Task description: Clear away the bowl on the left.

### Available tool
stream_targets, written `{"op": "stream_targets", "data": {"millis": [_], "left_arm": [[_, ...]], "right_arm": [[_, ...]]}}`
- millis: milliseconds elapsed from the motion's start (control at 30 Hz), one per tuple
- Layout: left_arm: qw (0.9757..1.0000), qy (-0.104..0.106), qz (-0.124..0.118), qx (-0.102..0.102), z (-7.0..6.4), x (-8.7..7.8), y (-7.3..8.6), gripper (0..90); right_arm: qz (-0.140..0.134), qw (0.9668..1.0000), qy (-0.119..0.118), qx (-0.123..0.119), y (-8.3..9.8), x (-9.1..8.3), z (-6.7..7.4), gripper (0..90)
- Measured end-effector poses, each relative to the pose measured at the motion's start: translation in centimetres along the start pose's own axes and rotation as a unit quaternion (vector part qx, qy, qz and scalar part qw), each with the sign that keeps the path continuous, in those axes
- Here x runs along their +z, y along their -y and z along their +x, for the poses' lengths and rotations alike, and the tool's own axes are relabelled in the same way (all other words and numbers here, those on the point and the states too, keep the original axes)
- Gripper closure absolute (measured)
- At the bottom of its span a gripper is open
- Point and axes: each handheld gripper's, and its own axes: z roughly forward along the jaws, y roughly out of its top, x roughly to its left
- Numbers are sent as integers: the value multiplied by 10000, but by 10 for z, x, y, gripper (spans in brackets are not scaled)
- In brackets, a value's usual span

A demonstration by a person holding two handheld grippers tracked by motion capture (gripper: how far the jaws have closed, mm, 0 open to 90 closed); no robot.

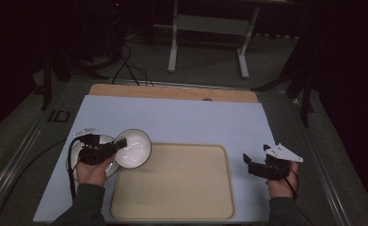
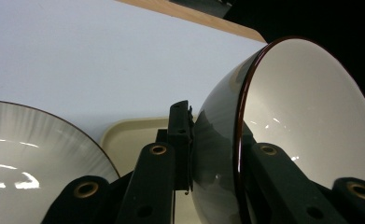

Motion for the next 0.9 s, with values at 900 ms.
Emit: {"op": "stream_targets", "data": {"millis": [900], "left_arm": [[9992,110,318,192,-17,23,10,782]], "right_arm": [[-1,10000,-3,2,0,0,0,132]]}}
